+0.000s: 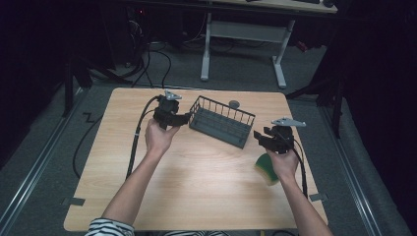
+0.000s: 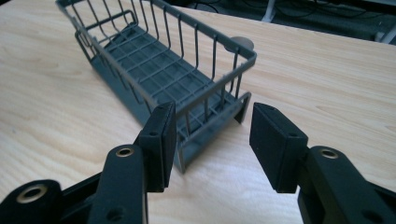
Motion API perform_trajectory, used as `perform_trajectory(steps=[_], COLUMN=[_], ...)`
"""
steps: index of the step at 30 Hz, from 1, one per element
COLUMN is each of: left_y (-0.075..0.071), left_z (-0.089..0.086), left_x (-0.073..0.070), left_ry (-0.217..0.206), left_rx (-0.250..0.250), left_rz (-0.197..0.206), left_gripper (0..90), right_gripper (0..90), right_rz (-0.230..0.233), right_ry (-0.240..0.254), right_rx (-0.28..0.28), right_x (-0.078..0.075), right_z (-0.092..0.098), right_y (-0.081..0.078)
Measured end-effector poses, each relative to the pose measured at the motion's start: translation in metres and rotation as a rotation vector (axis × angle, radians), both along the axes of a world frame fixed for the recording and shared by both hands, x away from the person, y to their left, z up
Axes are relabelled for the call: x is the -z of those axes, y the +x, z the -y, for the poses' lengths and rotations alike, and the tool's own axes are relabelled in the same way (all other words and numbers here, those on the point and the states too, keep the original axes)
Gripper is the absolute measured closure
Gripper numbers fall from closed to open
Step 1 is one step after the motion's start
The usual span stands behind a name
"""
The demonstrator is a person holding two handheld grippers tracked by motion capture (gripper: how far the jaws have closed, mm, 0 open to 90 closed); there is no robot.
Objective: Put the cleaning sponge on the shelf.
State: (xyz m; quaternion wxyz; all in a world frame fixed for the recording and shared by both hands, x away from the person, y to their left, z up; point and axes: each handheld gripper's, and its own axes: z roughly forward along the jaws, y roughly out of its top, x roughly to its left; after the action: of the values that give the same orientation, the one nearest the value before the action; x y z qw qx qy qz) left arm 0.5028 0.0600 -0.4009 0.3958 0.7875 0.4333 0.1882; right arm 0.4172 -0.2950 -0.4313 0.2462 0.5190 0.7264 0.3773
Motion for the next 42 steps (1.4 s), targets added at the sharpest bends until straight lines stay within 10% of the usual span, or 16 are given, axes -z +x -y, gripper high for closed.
perform_trajectory(steps=[17,33,42], left_y=[0.055,0.060,0.052], left_z=[0.019,0.024,0.026], left_x=[0.029,0.038,0.036], left_ry=[-0.017,-0.053,0.038], left_rx=[-0.057,-0.030,0.005], left_rz=[-0.069,-0.112,-0.116], left_gripper=[47.6,69.5,79.5], right_gripper=[44.1,50.9,54.8], right_rz=[-0.041,-0.092,-0.103], right_ry=[0.031,0.016,-0.035], right_rx=[0.075,0.047,0.011], right_x=[0.003,0.013,0.014], right_z=[-0.007,-0.017,-0.026], right_y=[0.040,0.049,0.044])
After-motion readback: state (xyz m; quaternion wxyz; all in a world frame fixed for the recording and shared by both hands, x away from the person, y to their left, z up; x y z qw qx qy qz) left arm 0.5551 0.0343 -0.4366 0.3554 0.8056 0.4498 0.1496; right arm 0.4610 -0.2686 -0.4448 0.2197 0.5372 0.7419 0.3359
